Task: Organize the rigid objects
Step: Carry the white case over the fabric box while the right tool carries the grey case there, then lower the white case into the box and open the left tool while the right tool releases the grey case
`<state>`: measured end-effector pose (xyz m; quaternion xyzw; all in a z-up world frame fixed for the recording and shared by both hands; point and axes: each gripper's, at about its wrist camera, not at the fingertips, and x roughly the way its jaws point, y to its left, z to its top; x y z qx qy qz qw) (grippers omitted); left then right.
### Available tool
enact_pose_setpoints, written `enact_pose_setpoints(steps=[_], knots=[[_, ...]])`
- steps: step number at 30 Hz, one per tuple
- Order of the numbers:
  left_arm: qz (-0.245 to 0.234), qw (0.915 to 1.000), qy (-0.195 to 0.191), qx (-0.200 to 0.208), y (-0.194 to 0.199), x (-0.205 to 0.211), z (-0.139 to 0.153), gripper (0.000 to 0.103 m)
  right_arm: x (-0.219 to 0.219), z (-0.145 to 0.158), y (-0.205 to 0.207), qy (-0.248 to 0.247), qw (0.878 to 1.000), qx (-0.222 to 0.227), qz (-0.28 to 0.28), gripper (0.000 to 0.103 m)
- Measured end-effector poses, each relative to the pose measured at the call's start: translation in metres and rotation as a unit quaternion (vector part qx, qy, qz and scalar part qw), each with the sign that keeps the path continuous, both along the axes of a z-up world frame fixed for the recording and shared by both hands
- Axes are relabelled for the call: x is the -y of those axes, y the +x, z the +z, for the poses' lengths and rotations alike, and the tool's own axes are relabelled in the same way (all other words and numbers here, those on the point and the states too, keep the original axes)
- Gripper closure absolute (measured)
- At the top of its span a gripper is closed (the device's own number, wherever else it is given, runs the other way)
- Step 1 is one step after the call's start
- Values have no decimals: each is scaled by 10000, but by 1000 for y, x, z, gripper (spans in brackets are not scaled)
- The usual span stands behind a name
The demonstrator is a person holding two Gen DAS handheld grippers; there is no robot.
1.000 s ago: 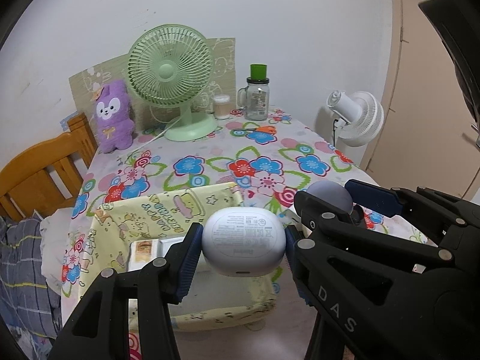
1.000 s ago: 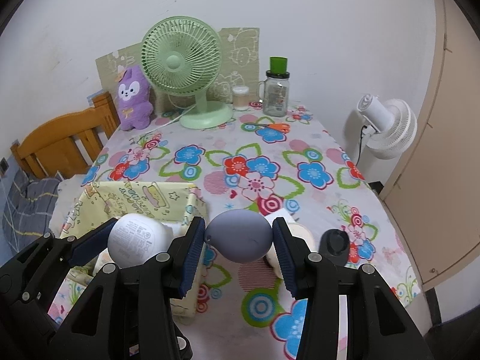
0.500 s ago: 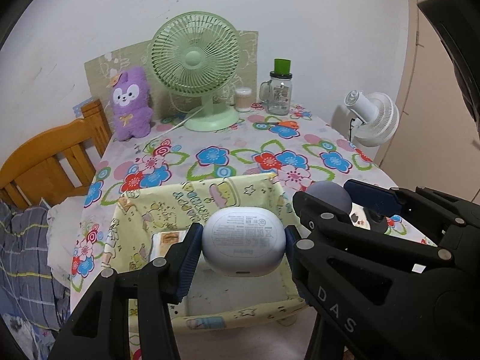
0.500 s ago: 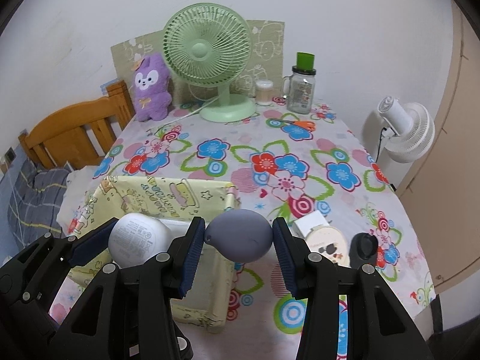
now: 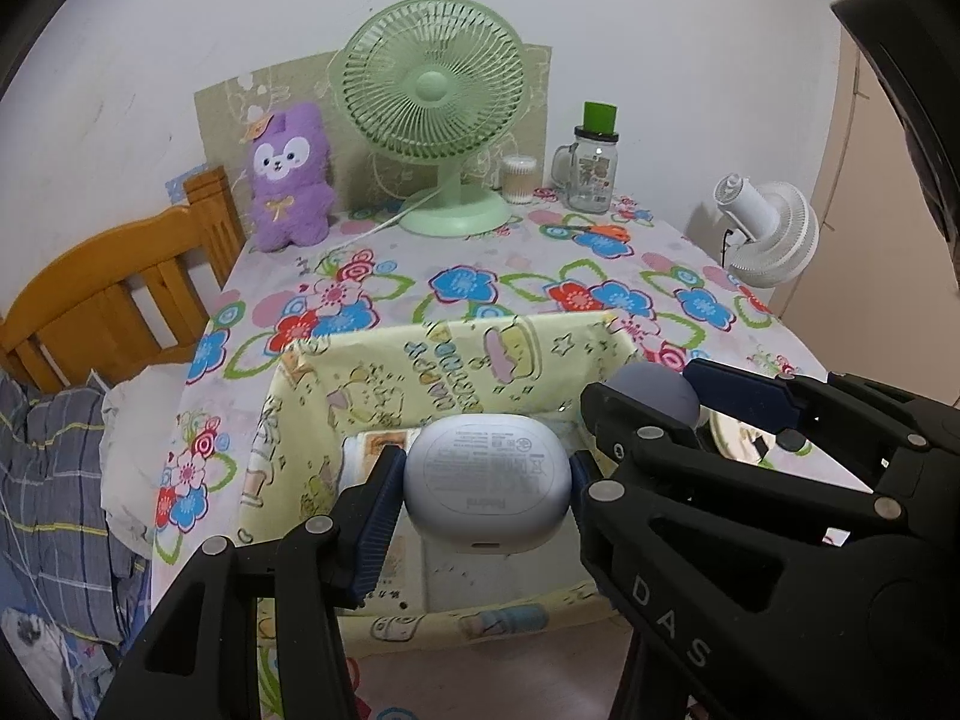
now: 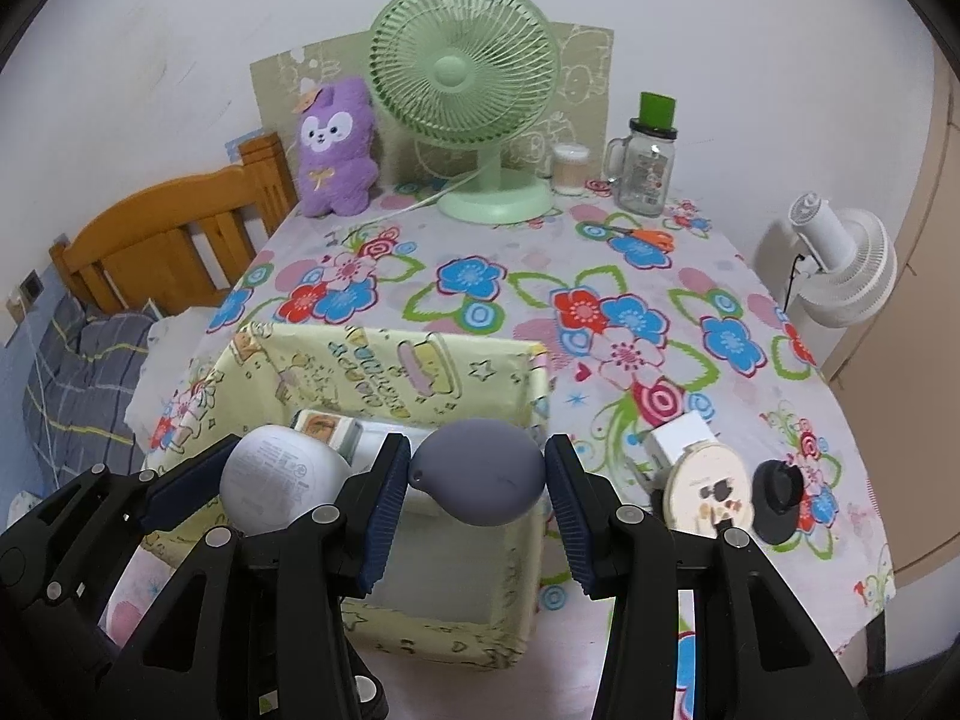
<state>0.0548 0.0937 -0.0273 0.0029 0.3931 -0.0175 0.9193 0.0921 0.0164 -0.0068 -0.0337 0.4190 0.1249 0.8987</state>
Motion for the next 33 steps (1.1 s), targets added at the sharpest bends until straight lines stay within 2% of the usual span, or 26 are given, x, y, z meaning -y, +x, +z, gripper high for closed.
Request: enact_pose_setpoints(steps=[14,19,23,30,33], knots=[[-66,9992,-194,-334,10,-15,-22,46,-17,-27,11,-48,9991,-424,4,53],[-134,9988,-310,-341,12,-16,-25,46,-17,-27,12,-185,9991,-384,-41,52],[-133,9985,-391,-358,12,-18,-26,45,-19,-27,12,-237,9990,-363,-47,48],[-176,9986,-410,-275,9,-20,-22,25,-21,-26,10,-208,9991,-364,-59,41],[-189,9988,-398,-218,6,-19,-18,24,-20,-24,8,-185,9992,-346,-51,39]])
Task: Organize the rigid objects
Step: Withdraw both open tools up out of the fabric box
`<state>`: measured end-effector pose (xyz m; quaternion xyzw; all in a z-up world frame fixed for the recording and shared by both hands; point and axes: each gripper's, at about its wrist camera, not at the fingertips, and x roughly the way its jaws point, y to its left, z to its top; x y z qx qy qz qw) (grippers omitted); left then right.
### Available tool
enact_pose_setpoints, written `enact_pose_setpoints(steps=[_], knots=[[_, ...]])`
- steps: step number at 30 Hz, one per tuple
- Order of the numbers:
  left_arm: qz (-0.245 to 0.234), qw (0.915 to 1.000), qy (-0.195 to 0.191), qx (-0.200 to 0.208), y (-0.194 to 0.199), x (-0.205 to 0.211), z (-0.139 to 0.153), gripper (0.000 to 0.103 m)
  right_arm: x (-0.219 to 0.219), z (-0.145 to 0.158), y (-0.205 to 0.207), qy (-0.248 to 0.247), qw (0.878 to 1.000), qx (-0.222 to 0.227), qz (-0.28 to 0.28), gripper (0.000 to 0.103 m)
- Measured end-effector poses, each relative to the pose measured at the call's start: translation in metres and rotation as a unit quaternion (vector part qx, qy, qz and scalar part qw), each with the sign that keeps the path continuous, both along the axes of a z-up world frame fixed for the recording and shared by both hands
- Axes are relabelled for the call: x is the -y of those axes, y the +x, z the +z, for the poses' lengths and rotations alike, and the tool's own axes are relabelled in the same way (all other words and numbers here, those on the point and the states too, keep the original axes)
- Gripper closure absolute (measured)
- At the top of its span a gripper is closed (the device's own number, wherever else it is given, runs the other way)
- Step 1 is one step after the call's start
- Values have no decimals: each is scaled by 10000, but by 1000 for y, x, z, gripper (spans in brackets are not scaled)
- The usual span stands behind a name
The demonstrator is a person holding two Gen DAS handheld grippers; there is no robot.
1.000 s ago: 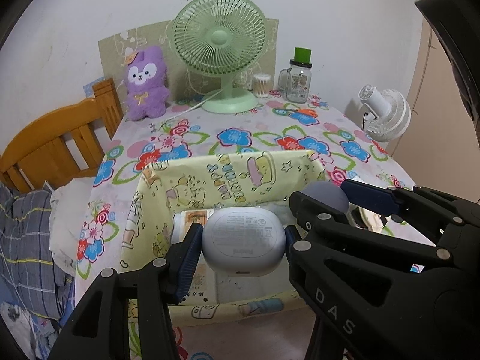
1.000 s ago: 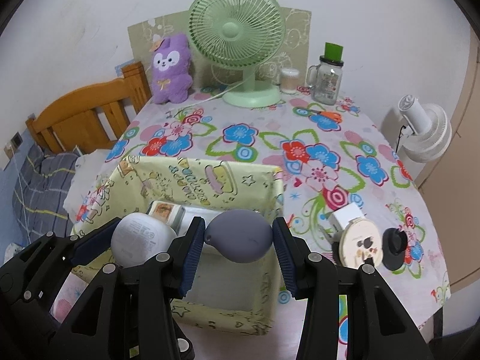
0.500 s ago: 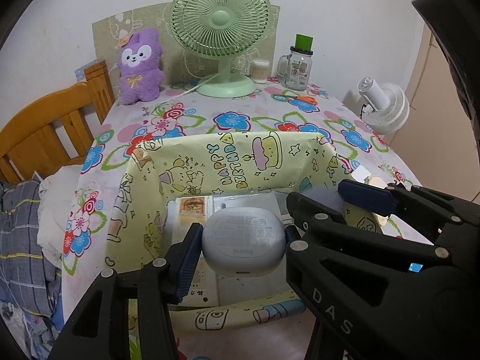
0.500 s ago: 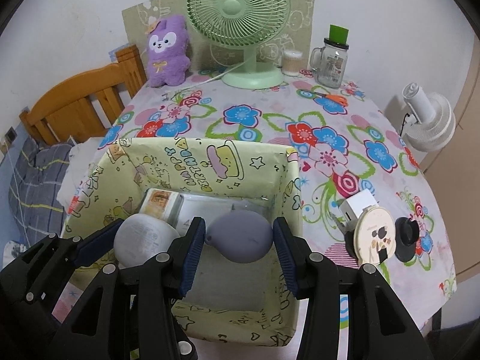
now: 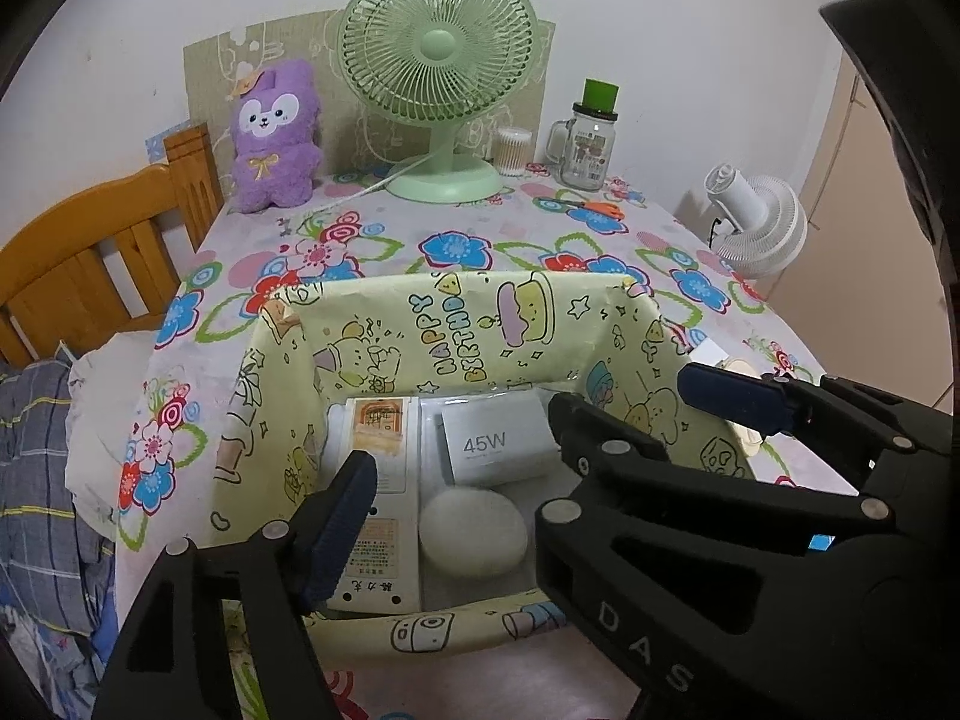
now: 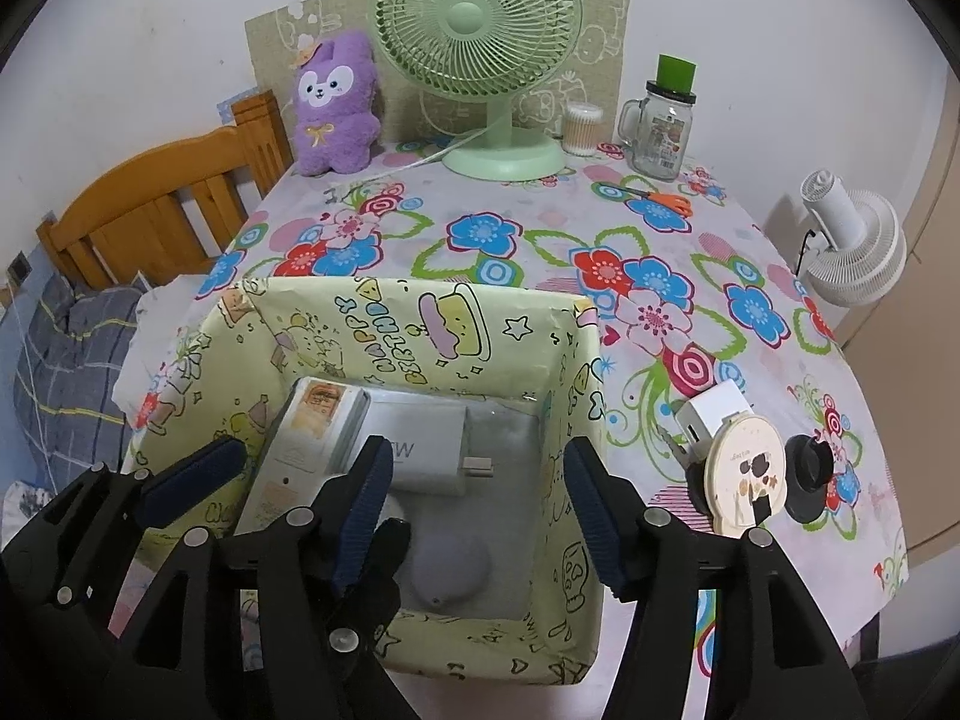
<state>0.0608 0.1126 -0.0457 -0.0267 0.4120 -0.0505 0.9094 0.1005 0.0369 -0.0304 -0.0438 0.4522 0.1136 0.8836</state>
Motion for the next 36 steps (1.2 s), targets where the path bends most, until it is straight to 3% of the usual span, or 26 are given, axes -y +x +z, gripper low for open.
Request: enact_pose_setpoints(steps=[6,9,36], knots=[[39,10000,26,53,-5,1,5,20,0,8,-8,-18,10000,88,1,36],[47,9999,74,116,-8,4,9,18,3,13,-13,-93,9997,192,-84,19],[-115,9986,379,338,-17,54,34,15,59,38,-27,149,9984,392,-390,12]])
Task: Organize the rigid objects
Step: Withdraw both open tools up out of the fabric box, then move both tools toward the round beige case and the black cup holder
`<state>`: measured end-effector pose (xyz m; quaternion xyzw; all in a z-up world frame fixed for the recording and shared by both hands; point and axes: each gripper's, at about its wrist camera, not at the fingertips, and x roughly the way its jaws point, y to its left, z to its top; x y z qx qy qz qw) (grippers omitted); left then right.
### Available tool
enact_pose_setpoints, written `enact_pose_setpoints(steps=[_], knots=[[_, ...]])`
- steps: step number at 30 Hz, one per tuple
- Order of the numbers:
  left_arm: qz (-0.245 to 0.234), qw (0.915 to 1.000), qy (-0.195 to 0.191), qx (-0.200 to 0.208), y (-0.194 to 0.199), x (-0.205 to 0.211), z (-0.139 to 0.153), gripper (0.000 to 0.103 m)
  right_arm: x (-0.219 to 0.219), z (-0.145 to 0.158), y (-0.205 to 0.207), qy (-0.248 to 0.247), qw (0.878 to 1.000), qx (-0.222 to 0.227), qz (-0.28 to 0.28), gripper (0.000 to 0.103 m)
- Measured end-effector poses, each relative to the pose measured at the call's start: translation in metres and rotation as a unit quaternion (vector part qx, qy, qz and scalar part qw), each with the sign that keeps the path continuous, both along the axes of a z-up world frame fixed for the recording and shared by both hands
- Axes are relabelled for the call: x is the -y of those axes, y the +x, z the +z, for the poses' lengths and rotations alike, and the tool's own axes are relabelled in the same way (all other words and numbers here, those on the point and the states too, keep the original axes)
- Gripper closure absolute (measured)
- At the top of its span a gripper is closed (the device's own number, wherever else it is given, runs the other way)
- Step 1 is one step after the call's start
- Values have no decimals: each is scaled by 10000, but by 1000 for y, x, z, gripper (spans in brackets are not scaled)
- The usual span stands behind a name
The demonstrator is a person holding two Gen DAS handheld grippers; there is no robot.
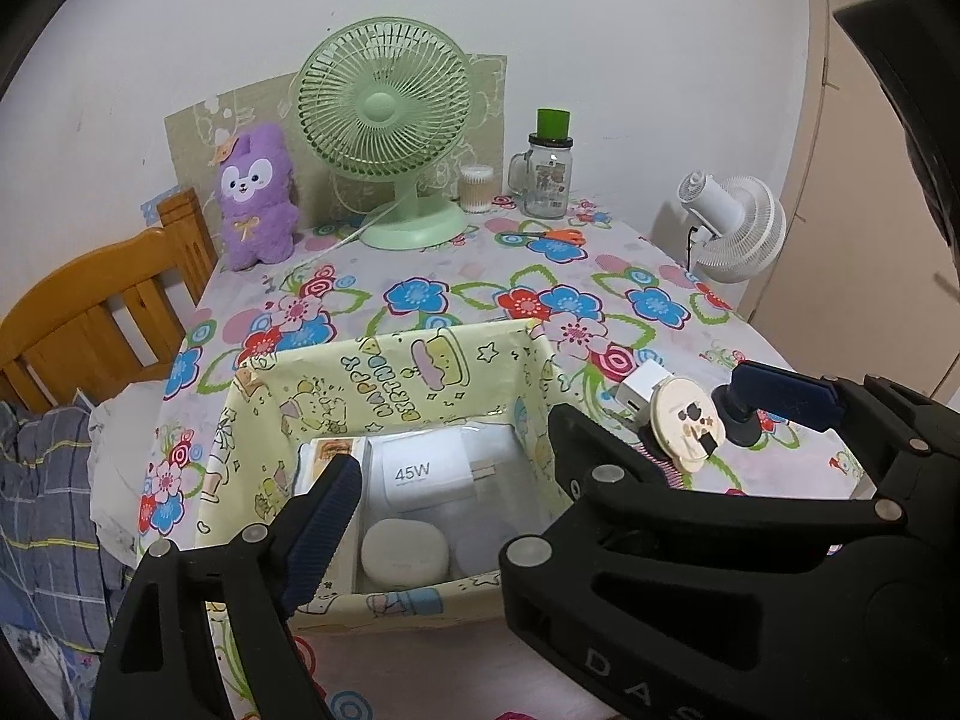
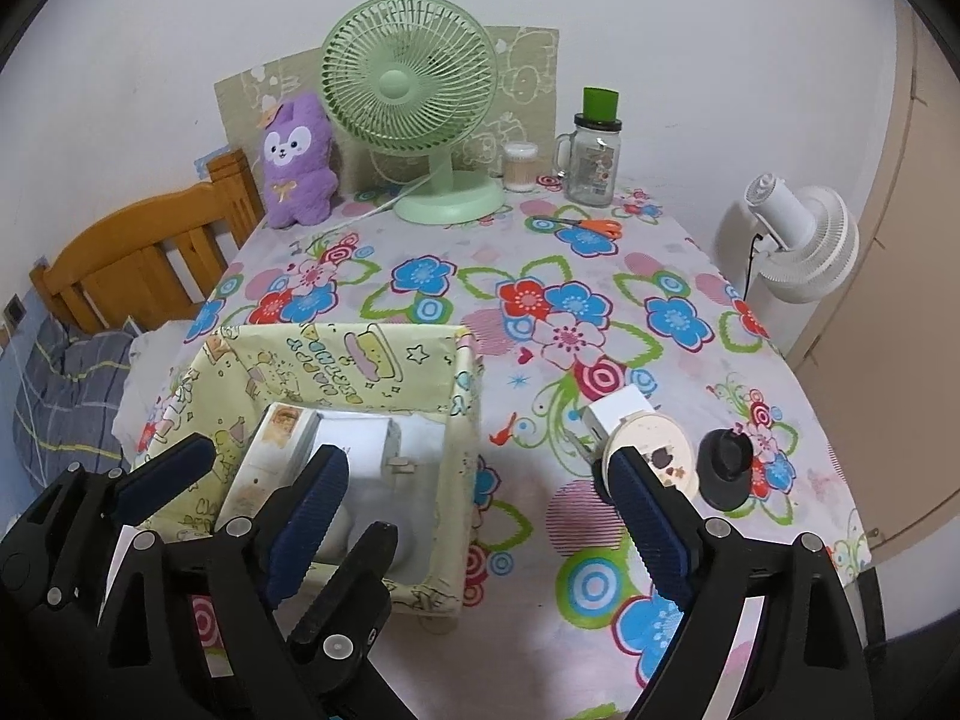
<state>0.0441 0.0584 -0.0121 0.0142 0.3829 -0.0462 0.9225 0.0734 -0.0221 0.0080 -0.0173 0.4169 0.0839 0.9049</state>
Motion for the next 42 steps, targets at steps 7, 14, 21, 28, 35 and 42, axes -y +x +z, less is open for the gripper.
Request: enact_pose_setpoints(steps=[7,14,21,28,35,42], knots=[[41,10000,81,15,1,10,4,10,10,5,0,-62,10000,38,-49,8],[46,9999,130,99,2,21,9,6,22,12,1,-108,9998,110,-90,7],[40,9998,165,144,3,37,11,5,37,14,2,-104,9998,130,-120,6],[41,9997,213,121,2,52,12,5,53,14,2,-66,9998,153,-125,5],[3,9997,200,146,-1,66,14,5,65,16,0,-61,9998,202,-60,3],[-66,9997,165,143,-1,78,14,5,79,17,-2,-37,9997,229,-24,3]])
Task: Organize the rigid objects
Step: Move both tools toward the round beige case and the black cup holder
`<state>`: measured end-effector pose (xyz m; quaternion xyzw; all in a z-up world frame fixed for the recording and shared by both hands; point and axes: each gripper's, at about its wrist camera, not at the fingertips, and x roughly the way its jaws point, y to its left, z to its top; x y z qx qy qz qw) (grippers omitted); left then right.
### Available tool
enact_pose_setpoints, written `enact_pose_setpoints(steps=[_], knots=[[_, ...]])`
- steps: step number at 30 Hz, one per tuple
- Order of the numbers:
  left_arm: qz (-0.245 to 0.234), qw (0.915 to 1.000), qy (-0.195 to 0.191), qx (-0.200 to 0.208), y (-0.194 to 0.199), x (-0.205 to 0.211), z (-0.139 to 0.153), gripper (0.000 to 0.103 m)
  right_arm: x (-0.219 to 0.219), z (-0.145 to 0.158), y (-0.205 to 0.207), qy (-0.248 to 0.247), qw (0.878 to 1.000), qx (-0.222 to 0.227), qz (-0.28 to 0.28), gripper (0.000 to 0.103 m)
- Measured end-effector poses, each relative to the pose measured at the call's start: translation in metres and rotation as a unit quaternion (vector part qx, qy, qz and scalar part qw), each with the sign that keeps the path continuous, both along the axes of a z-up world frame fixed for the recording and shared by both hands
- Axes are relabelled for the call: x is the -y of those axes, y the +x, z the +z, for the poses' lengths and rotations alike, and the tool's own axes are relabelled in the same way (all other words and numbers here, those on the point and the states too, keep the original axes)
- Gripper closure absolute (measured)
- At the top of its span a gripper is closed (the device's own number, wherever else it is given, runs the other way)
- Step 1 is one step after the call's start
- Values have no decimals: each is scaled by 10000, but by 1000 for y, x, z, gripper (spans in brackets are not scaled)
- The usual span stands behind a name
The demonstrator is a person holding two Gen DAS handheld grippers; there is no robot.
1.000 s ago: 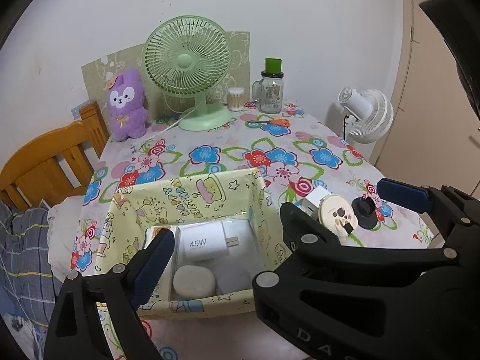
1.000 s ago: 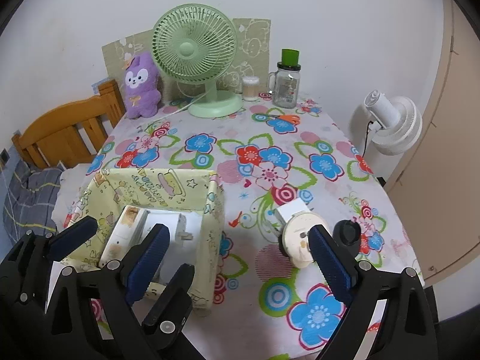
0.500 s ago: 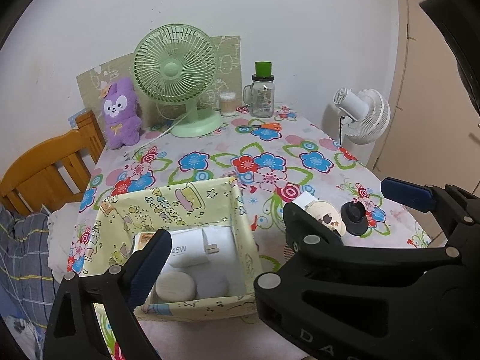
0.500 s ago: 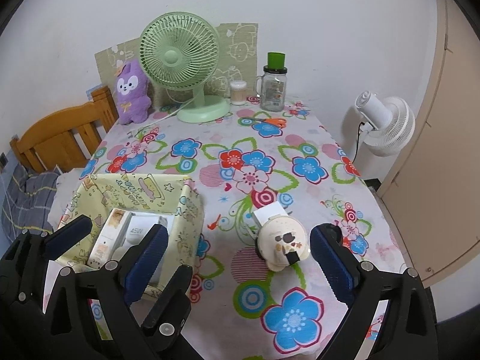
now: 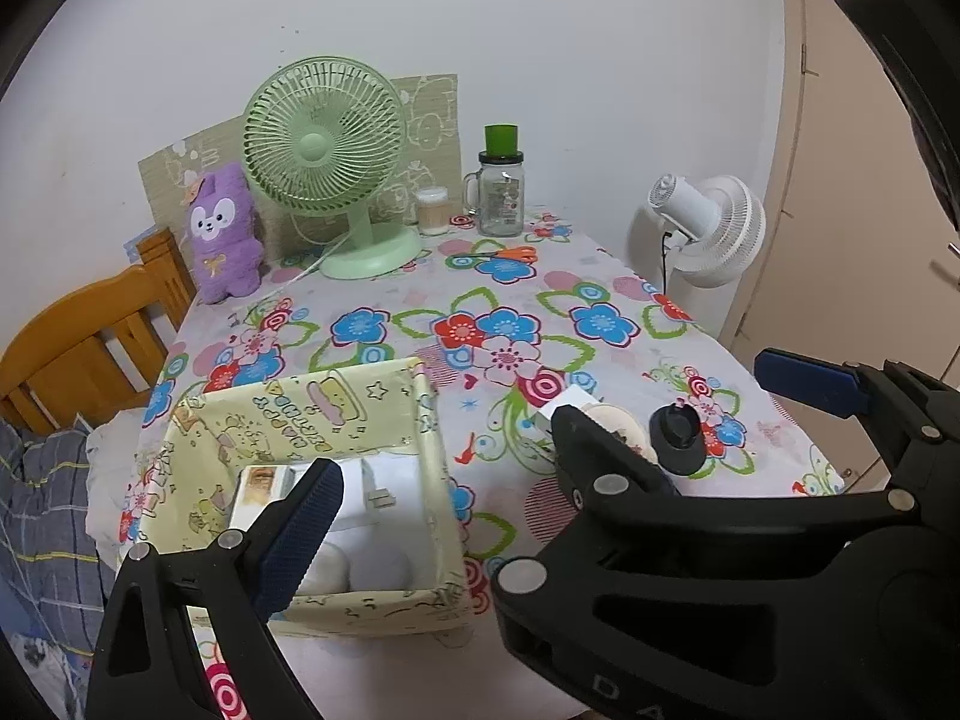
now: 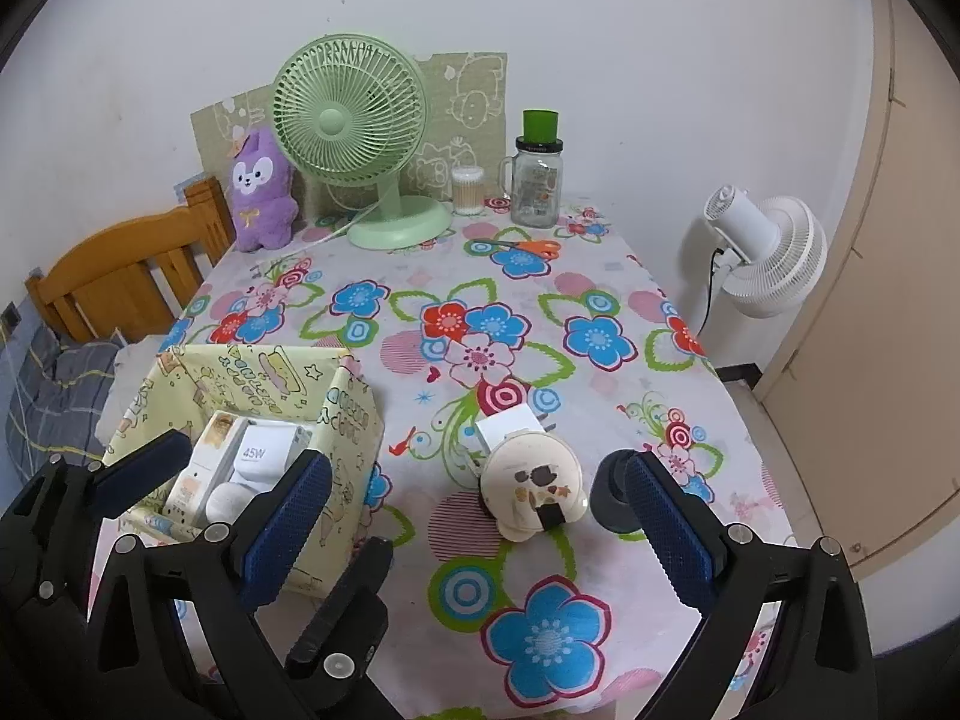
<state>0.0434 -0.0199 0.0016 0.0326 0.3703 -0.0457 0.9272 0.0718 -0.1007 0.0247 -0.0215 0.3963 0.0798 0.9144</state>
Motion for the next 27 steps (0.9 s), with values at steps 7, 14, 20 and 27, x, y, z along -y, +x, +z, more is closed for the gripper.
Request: enact_pose_setpoints(steps=[7,14,20,27], knots=[[-68,9999,-103,-74,3,12,-4,5,11,0,0,-112,9999,61,-22,3],[-167,9997,-132,-110,7,26,-9,5,25,-5,3,-104,9999,63,-27,3],[-143,9997,-116,-128,12,41,-17,5,40,-13,7,-94,9999,71,-88,3],[-187,9997,-116,-88,16,53,-26,5,54,-21,9,-95,9998,154,-104,3]])
